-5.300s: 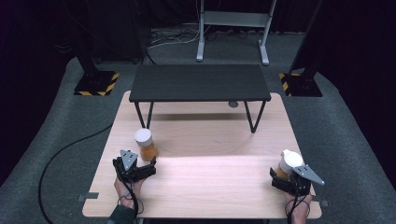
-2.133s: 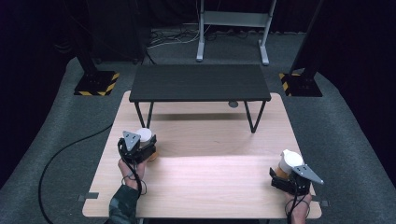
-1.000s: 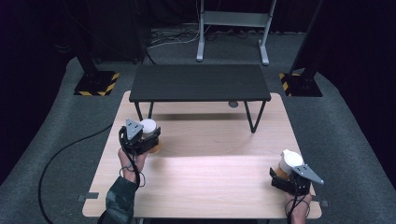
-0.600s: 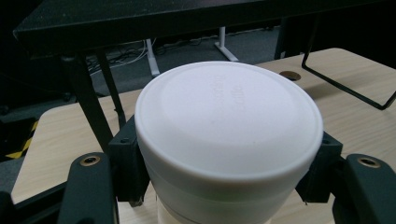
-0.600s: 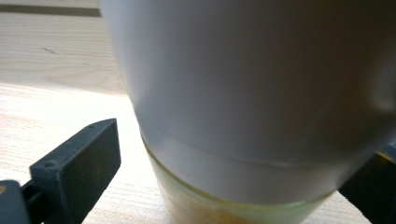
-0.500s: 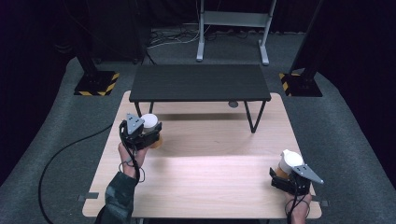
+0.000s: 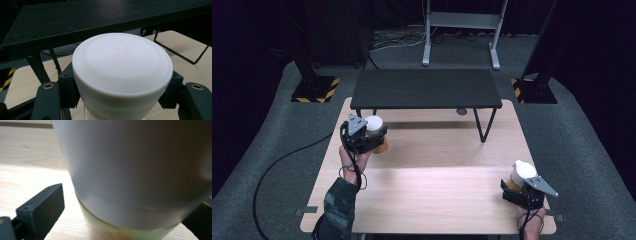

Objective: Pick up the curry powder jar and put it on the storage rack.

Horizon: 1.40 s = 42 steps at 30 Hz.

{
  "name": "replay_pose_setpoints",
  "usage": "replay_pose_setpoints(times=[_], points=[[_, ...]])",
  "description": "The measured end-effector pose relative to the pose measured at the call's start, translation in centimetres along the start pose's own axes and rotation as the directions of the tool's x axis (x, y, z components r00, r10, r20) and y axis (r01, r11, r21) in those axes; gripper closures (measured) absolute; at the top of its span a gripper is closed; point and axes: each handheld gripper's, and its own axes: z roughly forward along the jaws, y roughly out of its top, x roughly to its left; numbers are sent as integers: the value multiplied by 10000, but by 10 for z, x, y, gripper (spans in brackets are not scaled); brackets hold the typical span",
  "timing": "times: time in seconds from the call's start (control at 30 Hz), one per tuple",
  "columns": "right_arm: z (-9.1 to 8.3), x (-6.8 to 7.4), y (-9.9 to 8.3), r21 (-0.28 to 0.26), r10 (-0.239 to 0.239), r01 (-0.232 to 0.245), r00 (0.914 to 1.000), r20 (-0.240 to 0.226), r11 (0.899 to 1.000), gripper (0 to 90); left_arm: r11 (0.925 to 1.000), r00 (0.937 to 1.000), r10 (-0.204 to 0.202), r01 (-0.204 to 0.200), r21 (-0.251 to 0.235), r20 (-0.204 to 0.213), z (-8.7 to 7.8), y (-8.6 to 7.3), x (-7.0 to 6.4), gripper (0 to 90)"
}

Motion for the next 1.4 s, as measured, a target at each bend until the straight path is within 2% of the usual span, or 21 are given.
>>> replay_pose_setpoints(times=[0.7, 0.9, 1.4], points=[[0, 0, 0, 26, -18, 18, 10000, 15, 10000, 0, 9994, 9978, 297, -309, 182, 586, 8, 30, 6, 333], [0, 0, 1, 37, -37, 37, 10000, 5, 10000, 0, 9996, 9971, 210, -223, 174, 732, 10, 35, 10, 334], [0, 0, 1, 32, -29, 29, 10000, 20, 10000, 0, 9995, 9945, 295, -305, 91, 1002, 10, 49, 12, 334]])
